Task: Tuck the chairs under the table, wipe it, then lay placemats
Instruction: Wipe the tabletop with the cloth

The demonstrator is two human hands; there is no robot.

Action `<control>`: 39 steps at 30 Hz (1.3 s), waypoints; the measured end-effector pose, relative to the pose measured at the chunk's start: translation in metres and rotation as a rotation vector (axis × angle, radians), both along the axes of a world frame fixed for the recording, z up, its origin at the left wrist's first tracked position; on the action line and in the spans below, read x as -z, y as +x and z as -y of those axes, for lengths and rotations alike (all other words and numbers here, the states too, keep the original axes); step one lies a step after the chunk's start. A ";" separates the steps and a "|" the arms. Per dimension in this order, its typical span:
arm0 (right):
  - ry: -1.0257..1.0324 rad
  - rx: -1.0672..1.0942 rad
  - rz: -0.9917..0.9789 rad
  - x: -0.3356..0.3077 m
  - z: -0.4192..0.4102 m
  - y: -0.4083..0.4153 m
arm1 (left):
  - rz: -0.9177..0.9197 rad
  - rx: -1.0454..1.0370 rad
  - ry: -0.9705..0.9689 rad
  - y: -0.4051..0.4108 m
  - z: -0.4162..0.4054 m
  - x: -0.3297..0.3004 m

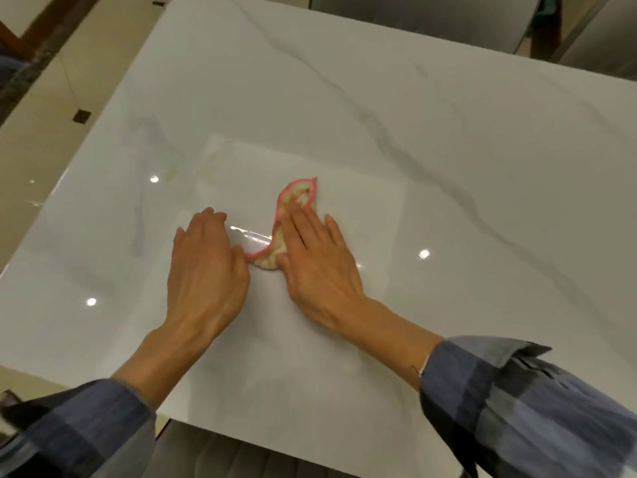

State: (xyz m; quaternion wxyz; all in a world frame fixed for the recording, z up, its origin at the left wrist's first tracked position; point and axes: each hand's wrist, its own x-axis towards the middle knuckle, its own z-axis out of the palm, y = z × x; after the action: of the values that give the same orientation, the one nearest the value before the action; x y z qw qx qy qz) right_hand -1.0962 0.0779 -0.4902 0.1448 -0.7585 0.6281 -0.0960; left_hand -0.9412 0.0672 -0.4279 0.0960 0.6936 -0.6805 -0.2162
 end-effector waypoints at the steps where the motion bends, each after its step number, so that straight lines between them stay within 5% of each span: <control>1: 0.000 -0.002 -0.035 0.000 -0.006 -0.007 | -0.003 0.003 0.013 0.001 -0.003 0.001; 5: -0.013 0.113 -0.134 -0.001 -0.009 -0.034 | 0.015 0.026 0.053 0.016 -0.013 0.009; 10: 0.022 0.520 -0.062 -0.004 0.033 -0.035 | 0.112 -0.005 0.028 0.056 -0.015 0.012; 14: 0.044 0.607 -0.004 -0.004 0.077 -0.002 | 0.115 -0.075 0.056 0.082 -0.018 0.011; 25: -0.008 0.102 0.087 -0.002 0.160 0.121 | 0.117 -0.285 0.051 0.147 -0.020 0.019; 33: 0.055 -0.480 0.140 -0.004 0.029 0.173 | 0.108 -0.373 0.061 0.172 -0.025 0.017; 39: -0.057 -0.531 0.034 0.007 -0.005 0.162 | 0.161 -0.392 0.067 0.191 -0.025 0.022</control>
State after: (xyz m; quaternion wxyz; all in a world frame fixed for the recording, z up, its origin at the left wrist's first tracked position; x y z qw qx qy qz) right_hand -0.9341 0.0832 -0.4972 0.1541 -0.8988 0.4015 -0.0850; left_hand -0.7503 0.0919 -0.4502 0.0584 0.8304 -0.5306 -0.1597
